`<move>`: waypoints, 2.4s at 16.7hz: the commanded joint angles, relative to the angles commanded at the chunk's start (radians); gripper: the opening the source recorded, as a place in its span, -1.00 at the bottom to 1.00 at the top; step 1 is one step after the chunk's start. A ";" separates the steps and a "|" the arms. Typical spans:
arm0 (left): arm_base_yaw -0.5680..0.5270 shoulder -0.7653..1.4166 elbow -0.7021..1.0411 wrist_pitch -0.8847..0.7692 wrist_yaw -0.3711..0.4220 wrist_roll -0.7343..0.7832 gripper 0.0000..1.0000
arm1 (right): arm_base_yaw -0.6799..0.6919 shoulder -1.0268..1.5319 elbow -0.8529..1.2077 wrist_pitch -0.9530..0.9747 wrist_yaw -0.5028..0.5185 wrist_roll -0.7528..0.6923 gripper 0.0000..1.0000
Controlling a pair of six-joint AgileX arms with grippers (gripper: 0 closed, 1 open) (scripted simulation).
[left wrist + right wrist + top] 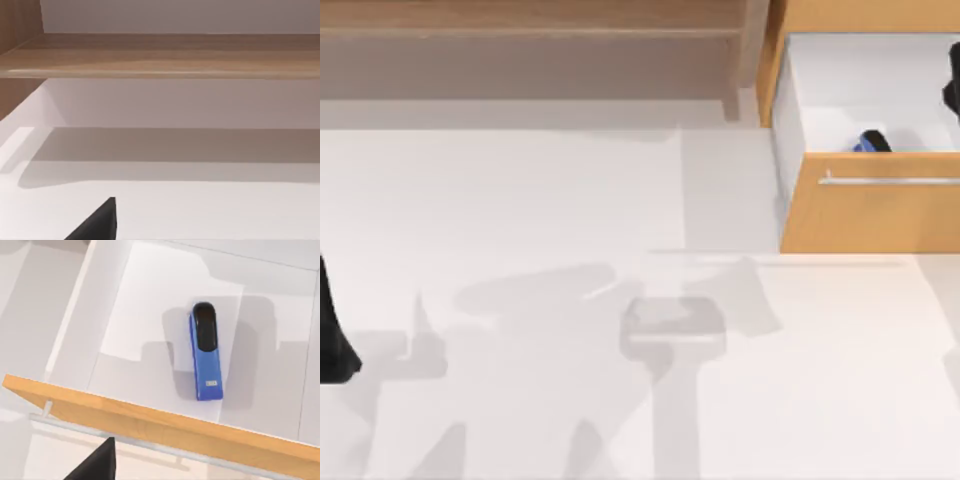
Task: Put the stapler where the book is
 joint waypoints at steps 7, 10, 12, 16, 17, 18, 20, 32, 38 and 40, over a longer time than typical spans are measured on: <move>0.000 0.000 0.000 0.000 0.000 0.000 1.00 | 0.021 0.639 0.595 -0.332 0.002 -0.082 1.00; 0.000 0.000 0.000 0.000 0.000 0.000 1.00 | 0.019 0.838 0.772 -0.430 0.019 -0.093 1.00; 0.000 0.000 0.000 0.000 0.000 0.000 1.00 | 0.015 0.931 0.854 -0.478 0.036 -0.093 1.00; 0.000 0.000 0.000 0.000 0.000 0.000 1.00 | 0.013 1.023 0.937 -0.530 0.062 -0.088 1.00; 0.000 0.000 0.000 0.000 0.000 0.000 1.00 | 0.013 1.023 0.938 -0.530 0.062 -0.088 1.00; 0.000 0.000 0.000 0.000 0.000 0.000 1.00 | 0.013 1.023 0.938 -0.530 0.062 -0.088 1.00; 0.000 0.000 0.000 0.000 0.000 0.000 1.00 | 0.013 1.023 0.938 -0.530 0.062 -0.088 1.00; 0.000 0.000 0.000 0.000 0.000 0.000 1.00 | 0.017 1.039 0.870 -0.448 0.062 -0.086 1.00; 0.000 0.000 0.000 0.000 0.000 0.000 1.00 | 0.017 1.042 0.838 -0.401 0.063 -0.085 1.00; 0.000 0.000 0.000 0.000 0.000 0.000 1.00 | 0.017 1.049 0.828 -0.381 0.064 -0.085 1.00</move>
